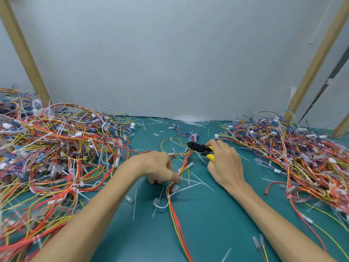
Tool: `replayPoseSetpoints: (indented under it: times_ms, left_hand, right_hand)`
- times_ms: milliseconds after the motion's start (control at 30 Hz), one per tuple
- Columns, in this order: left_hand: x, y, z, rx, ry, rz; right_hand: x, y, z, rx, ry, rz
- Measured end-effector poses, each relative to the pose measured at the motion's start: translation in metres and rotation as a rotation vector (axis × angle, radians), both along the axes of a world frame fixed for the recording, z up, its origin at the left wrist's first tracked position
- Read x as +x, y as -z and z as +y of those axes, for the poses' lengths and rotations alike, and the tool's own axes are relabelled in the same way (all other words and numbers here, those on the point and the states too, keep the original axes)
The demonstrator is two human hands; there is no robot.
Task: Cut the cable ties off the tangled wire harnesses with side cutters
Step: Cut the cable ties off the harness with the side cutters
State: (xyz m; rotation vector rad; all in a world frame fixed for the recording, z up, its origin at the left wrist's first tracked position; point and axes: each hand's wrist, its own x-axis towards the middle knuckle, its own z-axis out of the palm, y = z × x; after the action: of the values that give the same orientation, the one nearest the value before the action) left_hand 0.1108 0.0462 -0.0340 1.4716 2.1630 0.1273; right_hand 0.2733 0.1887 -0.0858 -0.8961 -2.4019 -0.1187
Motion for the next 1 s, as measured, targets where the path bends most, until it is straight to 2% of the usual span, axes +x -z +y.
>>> replayPoseSetpoints:
  times_ms: [100, 267, 533, 667, 800, 1000]
  left_hand:
    - [0.013, 0.002, 0.0, 0.041, 0.016, 0.19]
    - [0.018, 0.001, 0.001, 0.079, -0.049, 0.259]
    - [0.002, 0.029, 0.011, 0.397, -0.286, -0.182]
    - [0.005, 0.041, 0.013, 0.55, -0.313, -0.231]
    - [0.008, 0.05, 0.011, 0.69, -0.352, -0.354]
    - [0.008, 0.053, 0.011, 0.715, -0.305, -0.349]
  right_hand:
    - [0.0, 0.0, 0.0, 0.001, -0.004, -0.015]
    - [0.0, 0.0, 0.002, -0.003, -0.039, -0.014]
    - [0.0, 0.001, 0.008, -0.081, -0.105, 0.03]
    - [0.001, 0.001, 0.008, -0.123, -0.098, 0.104]
    - [0.001, 0.002, 0.008, -0.12, -0.079, 0.09]
    - [0.002, 0.003, 0.011, -0.132, -0.072, 0.076]
